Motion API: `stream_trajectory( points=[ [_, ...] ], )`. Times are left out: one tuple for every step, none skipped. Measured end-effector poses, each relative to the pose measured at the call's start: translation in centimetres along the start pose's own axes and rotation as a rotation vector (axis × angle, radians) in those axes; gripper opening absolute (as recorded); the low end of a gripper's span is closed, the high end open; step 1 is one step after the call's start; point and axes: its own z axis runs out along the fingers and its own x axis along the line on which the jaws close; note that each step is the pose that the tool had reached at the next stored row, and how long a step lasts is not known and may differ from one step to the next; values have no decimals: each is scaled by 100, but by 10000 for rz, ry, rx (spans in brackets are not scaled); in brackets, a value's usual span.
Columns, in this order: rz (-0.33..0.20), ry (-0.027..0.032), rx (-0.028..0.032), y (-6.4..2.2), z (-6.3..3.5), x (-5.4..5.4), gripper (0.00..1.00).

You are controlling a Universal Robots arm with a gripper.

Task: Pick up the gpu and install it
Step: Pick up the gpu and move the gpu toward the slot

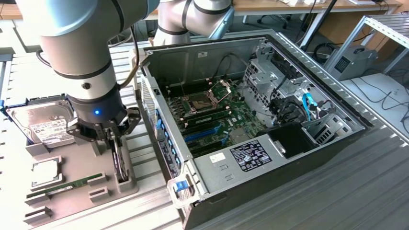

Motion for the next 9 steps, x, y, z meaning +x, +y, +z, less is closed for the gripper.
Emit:
stream_trajectory(
  points=[
    [-1,0,0,4,0,0,27],
    [0,0,0,8,0,1,27],
    [0,0,0,12,0,1,27],
    [0,0,0,16,0,1,27],
    [0,0,0,21,0,2,27],
    [0,0,-1,25,0,2,27],
    [0,1,0,29,0,2,27],
    [0,0,0,34,0,3,27],
    [-1,1,1,41,0,3,27]
  ],
)
